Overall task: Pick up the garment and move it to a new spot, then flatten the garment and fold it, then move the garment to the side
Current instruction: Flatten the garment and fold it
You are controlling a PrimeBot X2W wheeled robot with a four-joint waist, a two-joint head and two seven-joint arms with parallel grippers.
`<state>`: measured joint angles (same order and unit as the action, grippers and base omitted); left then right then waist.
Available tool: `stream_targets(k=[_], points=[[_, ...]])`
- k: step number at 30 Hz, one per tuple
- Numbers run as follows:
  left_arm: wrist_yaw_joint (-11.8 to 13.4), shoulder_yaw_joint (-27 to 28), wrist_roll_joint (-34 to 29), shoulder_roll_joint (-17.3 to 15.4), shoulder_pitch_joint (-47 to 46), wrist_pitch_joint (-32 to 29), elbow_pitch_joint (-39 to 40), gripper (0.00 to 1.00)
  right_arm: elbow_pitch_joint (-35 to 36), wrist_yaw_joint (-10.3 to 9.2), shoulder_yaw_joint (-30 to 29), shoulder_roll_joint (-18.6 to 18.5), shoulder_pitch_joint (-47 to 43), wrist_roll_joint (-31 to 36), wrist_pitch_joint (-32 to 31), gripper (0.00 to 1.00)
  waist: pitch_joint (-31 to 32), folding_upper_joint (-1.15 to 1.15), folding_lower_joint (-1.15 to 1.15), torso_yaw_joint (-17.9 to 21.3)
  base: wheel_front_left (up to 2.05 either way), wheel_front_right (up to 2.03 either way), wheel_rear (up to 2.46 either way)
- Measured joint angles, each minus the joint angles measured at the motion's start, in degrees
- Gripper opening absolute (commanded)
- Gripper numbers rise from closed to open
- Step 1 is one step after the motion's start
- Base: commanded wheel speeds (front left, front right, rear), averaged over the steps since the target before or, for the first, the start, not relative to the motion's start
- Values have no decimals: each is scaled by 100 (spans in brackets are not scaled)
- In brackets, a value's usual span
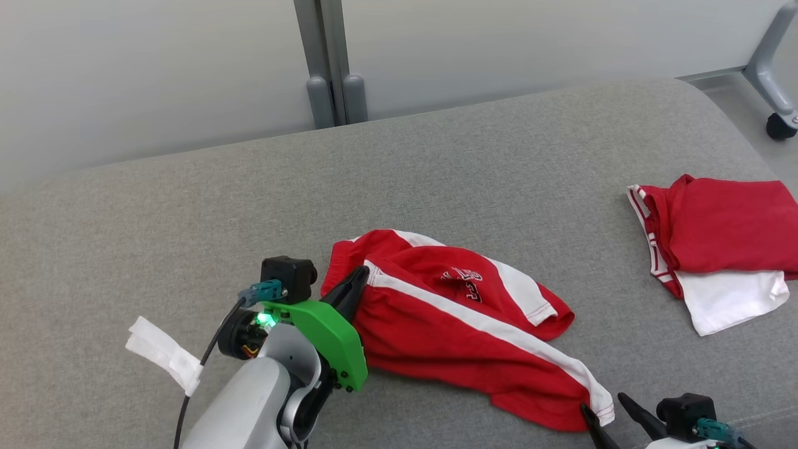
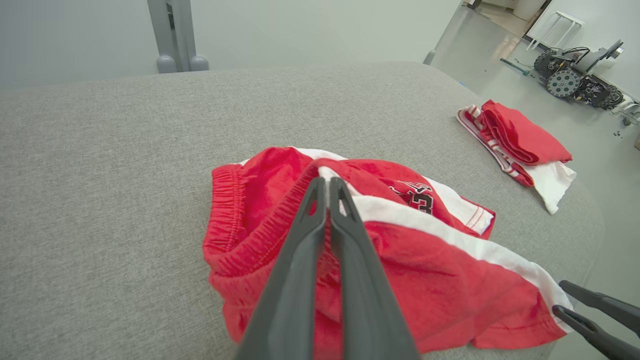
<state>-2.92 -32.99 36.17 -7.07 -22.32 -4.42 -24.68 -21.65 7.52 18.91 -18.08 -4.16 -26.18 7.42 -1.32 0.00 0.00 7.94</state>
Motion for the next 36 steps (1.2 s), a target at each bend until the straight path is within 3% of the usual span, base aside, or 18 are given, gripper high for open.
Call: stream_targets(k=[6, 8, 18, 25, 31, 36], points=[[0, -26, 15, -36, 44, -4, 67, 0, -344, 1, 42, 89, 160, 5, 55, 100, 12, 0, 0, -59, 0, 0, 0], [0, -40, 36, -38, 72, -4, 78, 0, -423, 1, 65, 91, 183, -11, 77, 0, 33, 0, 0, -68, 0, 0, 0], [4, -16, 69, -112, 88, 109, 183, 0, -107, 1, 3, -291, 208, 120, 336, 0, 250, 0, 0, -130, 0, 0, 0], [41, 265, 66, -236, -278, 455, 521, 0, 1220, 1, -301, -1122, 695, 532, 91, 0, 378, 0, 0, -141, 0, 0, 0], [87, 538, 67, -210, -822, 762, 921, 0, 2430, 1, -425, -1951, 1681, 725, -605, 0, 491, 0, 0, -167, 0, 0, 0], [188, 761, 71, -68, -1293, 1033, 1225, 0, 2939, 1, -347, -2393, 2502, 694, -1059, 0, 583, 0, 0, -236, 0, 0, 0]])
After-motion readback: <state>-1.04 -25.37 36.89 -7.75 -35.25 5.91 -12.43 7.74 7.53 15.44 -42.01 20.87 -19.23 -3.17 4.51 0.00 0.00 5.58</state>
